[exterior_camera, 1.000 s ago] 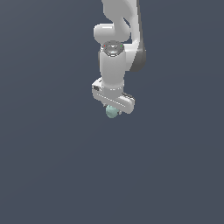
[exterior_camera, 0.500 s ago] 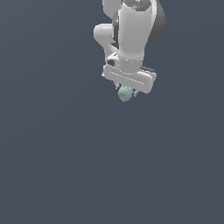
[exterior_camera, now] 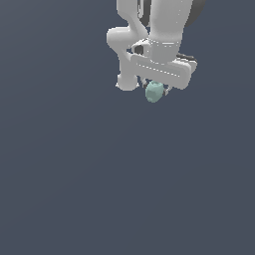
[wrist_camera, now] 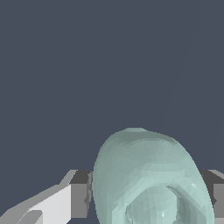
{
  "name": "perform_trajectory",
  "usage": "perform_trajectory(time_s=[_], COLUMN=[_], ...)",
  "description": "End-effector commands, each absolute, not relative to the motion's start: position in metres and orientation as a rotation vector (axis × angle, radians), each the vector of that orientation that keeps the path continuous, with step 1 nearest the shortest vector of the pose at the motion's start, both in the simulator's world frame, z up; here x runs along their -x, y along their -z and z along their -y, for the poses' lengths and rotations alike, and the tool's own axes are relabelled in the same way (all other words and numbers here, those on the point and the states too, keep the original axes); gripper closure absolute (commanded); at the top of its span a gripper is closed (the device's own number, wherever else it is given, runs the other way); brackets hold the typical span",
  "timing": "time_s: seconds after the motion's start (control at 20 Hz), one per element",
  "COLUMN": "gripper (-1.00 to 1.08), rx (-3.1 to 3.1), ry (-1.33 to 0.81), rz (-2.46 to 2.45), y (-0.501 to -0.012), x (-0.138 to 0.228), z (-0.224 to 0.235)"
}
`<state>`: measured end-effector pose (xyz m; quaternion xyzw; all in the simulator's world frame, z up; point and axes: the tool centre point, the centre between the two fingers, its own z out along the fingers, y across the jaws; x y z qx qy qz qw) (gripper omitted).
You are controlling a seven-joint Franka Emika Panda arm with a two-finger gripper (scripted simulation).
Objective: Pick up the object and move it to a goal position.
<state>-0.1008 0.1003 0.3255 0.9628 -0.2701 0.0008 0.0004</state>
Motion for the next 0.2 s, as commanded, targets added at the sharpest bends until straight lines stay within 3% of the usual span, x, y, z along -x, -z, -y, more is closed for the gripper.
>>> perform_trajectory(time_s=[0.0, 0.15], gripper=[1.08, 1.08], rx=[-3.024, -3.024], ry=[0.0, 0.0], rz=[0.85, 0.85], y=[-0.3319, -0.3343], x=[0.1023, 0.1028], z=[-0.1045, -0.1062])
